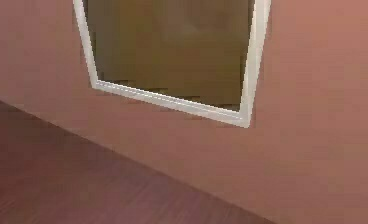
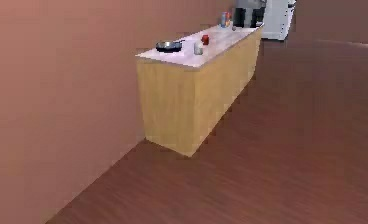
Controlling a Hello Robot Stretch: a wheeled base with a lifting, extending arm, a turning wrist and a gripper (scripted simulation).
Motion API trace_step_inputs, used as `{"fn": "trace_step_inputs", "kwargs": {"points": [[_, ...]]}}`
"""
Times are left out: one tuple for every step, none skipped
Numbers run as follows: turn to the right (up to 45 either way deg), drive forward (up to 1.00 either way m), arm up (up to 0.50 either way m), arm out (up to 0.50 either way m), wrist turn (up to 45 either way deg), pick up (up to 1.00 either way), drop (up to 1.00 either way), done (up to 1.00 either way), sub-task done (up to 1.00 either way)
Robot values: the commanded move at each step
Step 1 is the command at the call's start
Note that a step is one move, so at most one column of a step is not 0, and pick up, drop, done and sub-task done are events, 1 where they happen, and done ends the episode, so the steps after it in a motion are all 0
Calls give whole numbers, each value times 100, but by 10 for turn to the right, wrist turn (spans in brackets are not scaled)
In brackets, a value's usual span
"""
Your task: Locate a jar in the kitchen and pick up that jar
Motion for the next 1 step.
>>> {"fn": "trace_step_inputs", "kwargs": {"points": [[-450, 0, 0, 0, 0, 0, 0, 0, 0]]}}
